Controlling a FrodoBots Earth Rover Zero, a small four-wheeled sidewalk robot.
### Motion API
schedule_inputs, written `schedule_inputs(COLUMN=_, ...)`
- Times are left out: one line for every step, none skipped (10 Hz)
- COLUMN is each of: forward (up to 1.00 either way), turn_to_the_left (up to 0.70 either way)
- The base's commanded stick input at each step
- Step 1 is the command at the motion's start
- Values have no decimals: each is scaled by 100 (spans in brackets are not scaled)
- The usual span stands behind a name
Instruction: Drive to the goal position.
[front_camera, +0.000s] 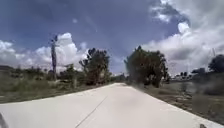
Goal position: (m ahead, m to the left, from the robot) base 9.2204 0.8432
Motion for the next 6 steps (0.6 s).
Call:
schedule_inputs(forward=85, turn_to_the_left=0)
schedule_inputs(forward=85, turn_to_the_left=0)
schedule_inputs(forward=85, turn_to_the_left=0)
schedule_inputs(forward=85, turn_to_the_left=0)
schedule_inputs(forward=85, turn_to_the_left=0)
schedule_inputs(forward=85, turn_to_the_left=0)
